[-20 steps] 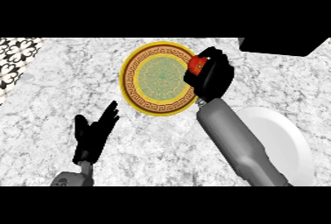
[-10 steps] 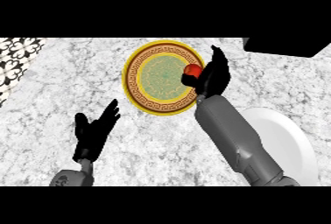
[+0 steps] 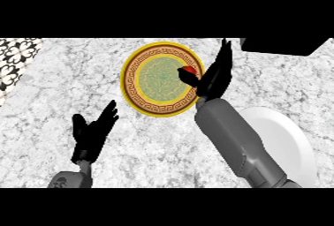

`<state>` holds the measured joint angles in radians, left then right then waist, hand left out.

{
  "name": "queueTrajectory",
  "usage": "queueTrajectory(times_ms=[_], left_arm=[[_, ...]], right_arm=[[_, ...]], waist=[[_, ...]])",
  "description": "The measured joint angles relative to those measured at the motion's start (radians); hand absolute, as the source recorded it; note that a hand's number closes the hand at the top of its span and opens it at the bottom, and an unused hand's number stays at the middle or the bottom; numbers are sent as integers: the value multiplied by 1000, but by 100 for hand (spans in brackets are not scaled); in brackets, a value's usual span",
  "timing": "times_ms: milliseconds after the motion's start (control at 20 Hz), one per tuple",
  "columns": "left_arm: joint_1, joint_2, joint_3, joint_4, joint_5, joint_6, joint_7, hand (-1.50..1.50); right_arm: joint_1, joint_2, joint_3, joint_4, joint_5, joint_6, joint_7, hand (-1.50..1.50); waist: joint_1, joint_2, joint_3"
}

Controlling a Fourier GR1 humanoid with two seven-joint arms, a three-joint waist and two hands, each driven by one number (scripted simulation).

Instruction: Pick the tomato from the plate and place it in the plate

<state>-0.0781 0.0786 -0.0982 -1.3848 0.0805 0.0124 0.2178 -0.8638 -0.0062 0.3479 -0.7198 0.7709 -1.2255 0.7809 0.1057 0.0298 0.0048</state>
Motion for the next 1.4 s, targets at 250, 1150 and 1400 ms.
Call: queueTrajectory(times_ms=[250, 1150, 1400], left_arm=[[24, 4, 11, -8, 0, 9, 2, 0], [96, -1, 40, -53, -3, 21, 4, 0], [99, 2, 48, -60, -3, 10, 4, 0]], right_arm=[[72, 1, 95, -124, -159, -61, -59, -150], [471, 5, 414, -460, -363, -45, -320, -150], [531, 2, 499, -487, -251, -47, -214, -150]], waist=[[-31, -12, -1], [-100, -31, -3], [-102, -32, -4]])
